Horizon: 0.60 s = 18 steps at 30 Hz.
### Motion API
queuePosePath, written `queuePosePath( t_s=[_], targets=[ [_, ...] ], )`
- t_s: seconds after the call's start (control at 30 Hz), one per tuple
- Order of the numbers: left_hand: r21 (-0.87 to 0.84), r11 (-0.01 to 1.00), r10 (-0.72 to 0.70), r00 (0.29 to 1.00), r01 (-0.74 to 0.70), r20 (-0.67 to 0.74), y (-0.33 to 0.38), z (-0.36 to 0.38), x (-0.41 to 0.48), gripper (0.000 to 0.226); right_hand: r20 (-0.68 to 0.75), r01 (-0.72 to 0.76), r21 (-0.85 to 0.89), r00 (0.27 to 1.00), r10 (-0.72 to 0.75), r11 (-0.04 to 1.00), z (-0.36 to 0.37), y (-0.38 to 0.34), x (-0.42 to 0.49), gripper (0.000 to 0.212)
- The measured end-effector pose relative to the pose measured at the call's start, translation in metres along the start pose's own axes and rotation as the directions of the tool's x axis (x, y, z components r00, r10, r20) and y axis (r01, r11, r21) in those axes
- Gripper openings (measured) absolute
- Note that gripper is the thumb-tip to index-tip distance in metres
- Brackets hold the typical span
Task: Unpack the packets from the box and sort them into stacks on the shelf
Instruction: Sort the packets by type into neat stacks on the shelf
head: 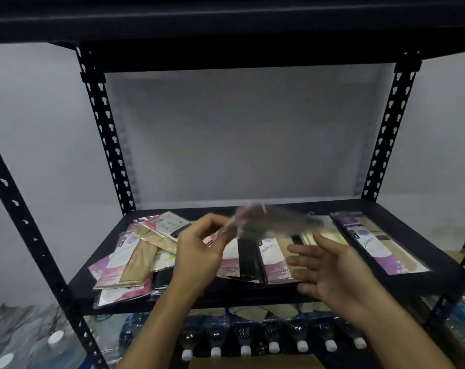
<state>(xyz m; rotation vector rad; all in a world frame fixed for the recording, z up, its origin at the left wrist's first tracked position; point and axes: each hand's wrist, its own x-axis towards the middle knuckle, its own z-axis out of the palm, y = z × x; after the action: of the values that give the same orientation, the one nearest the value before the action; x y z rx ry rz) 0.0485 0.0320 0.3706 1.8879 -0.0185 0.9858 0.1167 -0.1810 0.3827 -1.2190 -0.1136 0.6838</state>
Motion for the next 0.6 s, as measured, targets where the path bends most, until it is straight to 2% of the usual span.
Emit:
queuePosePath(
  t_s=[0.13, 0.2, 0.27, 0.37, 0.43, 0.47, 0.5, 0.57, 0.6],
  targets=[
    [0.081, 0.982, 0.170, 0.985, -0.170, 0.010, -0.013, -0.001, -0.010, 0.040, 0.082, -0.115, -0.053, 0.990, 0.119, 0.992, 0.007, 0.005, -0.004, 0.044],
    [0.087, 0.968, 0.233, 0.972, -0.234, 0.017, -0.020, -0.001, -0.012, 0.036, 0.119, -0.090, -0.115, 0.988, 0.103, 0.989, 0.007, 0.008, -0.004, 0.037],
    [0.076, 0.973, 0.219, 0.976, -0.220, 0.024, -0.019, 0.000, -0.015, 0.033, 0.101, -0.026, -0.099, 0.994, 0.036, 0.995, 0.009, 0.011, -0.003, 0.026],
    [0.082, 0.994, 0.075, 0.996, -0.071, -0.047, -0.008, 0.003, -0.017, 0.034, 0.016, 0.101, -0.110, 0.995, -0.100, 0.989, 0.011, 0.016, -0.001, 0.016],
    [-0.010, 0.991, -0.136, 0.982, 0.136, -0.130, -0.004, 0.006, -0.021, 0.026, -0.034, 0.183, -0.116, 0.981, -0.188, 0.976, 0.012, 0.015, 0.001, 0.012],
    [-0.124, 0.951, -0.296, 0.950, 0.284, -0.095, -0.002, 0.007, -0.023, 0.019, -0.061, 0.218, -0.121, 0.972, -0.226, 0.969, 0.012, 0.015, 0.003, 0.011],
    [-0.214, 0.878, -0.438, 0.899, 0.429, 0.005, -0.001, 0.009, -0.025, 0.019, -0.083, 0.241, -0.138, 0.964, -0.254, 0.961, 0.012, 0.015, 0.006, 0.010],
    [-0.254, 0.765, -0.558, 0.806, 0.591, 0.197, -0.003, 0.012, -0.033, 0.032, -0.103, 0.265, -0.185, 0.953, -0.286, 0.946, 0.011, 0.021, 0.014, 0.012],
    [-0.252, 0.747, -0.572, 0.788, 0.615, 0.230, -0.004, 0.014, -0.036, 0.034, -0.110, 0.265, -0.231, 0.949, -0.295, 0.936, 0.011, 0.026, 0.019, 0.013]
  ],
)
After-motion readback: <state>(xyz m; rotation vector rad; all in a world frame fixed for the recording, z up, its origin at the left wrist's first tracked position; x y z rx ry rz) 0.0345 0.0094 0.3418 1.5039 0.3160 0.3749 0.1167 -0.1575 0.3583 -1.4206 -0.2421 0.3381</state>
